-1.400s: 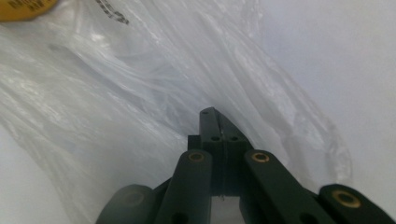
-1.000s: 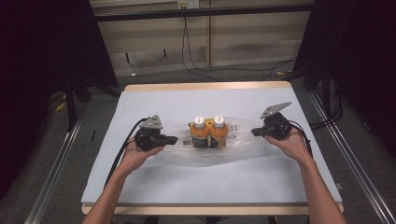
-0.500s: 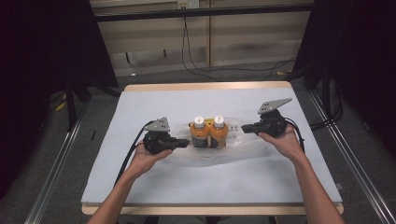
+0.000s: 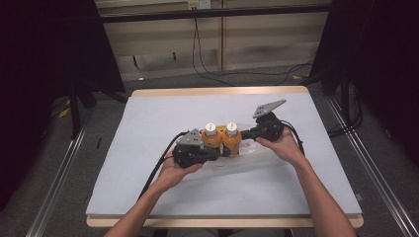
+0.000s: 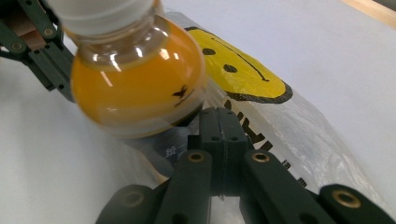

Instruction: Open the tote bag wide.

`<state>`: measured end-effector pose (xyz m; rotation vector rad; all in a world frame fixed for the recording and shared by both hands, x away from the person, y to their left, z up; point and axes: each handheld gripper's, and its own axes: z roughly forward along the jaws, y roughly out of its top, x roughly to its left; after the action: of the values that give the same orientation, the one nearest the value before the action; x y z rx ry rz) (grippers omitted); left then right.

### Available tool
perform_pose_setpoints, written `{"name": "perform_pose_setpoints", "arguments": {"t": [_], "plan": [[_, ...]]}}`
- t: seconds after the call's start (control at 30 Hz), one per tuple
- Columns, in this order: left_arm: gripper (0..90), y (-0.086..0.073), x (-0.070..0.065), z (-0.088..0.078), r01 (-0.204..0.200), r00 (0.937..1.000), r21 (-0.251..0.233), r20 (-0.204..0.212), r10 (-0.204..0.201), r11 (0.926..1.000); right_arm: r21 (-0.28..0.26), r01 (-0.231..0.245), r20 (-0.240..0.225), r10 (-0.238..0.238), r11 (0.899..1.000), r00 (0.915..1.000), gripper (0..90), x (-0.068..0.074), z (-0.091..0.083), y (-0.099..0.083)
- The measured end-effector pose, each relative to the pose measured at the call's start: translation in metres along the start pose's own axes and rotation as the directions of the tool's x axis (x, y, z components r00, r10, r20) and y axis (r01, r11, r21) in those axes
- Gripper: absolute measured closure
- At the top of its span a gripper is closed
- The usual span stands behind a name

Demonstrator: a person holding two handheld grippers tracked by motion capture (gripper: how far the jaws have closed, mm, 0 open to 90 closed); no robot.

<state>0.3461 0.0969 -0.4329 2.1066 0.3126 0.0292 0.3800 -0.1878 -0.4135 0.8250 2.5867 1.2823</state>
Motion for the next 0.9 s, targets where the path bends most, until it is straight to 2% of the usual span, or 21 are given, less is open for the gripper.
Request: {"name": "perform_pose_setpoints", "arguments": {"t": [0.07, 0.23, 0.27, 0.4, 0.47, 0.5, 0.53, 0.57, 0.67, 0.73, 0.8, 0.83, 0.9], "plan": [[90.0, 0.001, 0.0, 0.003, -0.002, 0.9999, -0.003, -0.017, 0.002, 1.0, 0.004, -0.007, -0.005, 0.007, 1.0, 1.0, 90.0, -0.004, 0.003, 0.0], [90.0, 0.004, 0.001, 0.011, 0.01, 0.9995, -0.008, -0.029, -0.01, 0.9999, 0.02, -0.015, -0.028, 0.015, 1.0, 0.9995, 90.0, -0.012, 0.012, 0.004], [90.0, 0.004, 0.001, 0.012, 0.0, 0.9993, 0.001, -0.036, 0.0, 1.0, 0.025, -0.016, -0.027, 0.017, 1.0, 0.9995, 90.0, -0.013, 0.015, 0.005], [90.0, 0.001, -0.002, 0.017, -0.001, 0.9992, 0.024, -0.041, 0.002, 0.9997, 0.051, -0.011, -0.053, 0.014, 0.999, 0.9985, 90.0, -0.012, 0.028, 0.004], [90.0, -0.003, 0.0, 0.019, 0.016, 0.9988, 0.02, -0.048, -0.015, 0.9997, 0.076, -0.005, -0.041, 0.008, 0.997, 0.9991, 90.0, -0.011, 0.035, 0.003], [90.0, -0.006, 0.0, 0.02, 0.016, 0.9988, 0.031, -0.047, -0.015, 0.9994, 0.078, -0.005, -0.044, 0.008, 0.997, 0.999, 90.0, -0.012, 0.038, 0.002], [90.0, -0.008, -0.001, 0.022, -0.005, 0.998, 0.052, -0.062, 0.008, 0.9986, 0.084, -0.014, -0.047, 0.018, 0.996, 0.9988, 90.0, -0.013, 0.04, 0.001], [90.0, -0.01, -0.002, 0.025, -0.009, 0.9973, 0.067, -0.072, 0.014, 0.9977, 0.084, -0.018, -0.047, 0.022, 0.996, 0.9987, 90.0, -0.013, 0.042, 0.0], [90.0, -0.013, -0.004, 0.03, 0.001, 0.9978, 0.071, -0.066, 0.004, 0.9975, 0.09, -0.031, -0.065, 0.036, 0.996, 0.9972, 90.0, -0.015, 0.047, -0.002], [90.0, -0.014, -0.006, 0.033, -0.006, 0.9974, 0.085, -0.071, 0.012, 0.9964, 0.115, -0.023, -0.055, 0.029, 0.993, 0.998, 90.0, -0.015, 0.051, -0.004], [90.0, -0.018, -0.008, 0.039, -0.01, 0.9976, 0.098, -0.067, 0.017, 0.9951, 0.143, -0.04, -0.054, 0.048, 0.989, 0.9974, 90.0, -0.015, 0.054, -0.006], [90.0, -0.018, -0.009, 0.04, -0.016, 0.9974, 0.117, -0.068, 0.024, 0.993, 0.144, -0.038, -0.051, 0.045, 0.989, 0.9977, 90.0, -0.016, 0.055, -0.007], [90.0, -0.021, -0.011, 0.044, -0.023, 0.9976, 0.118, -0.063, 0.03, 0.9927, 0.152, -0.045, -0.056, 0.054, 0.987, 0.997, 90.0, -0.017, 0.058, -0.008]]}}
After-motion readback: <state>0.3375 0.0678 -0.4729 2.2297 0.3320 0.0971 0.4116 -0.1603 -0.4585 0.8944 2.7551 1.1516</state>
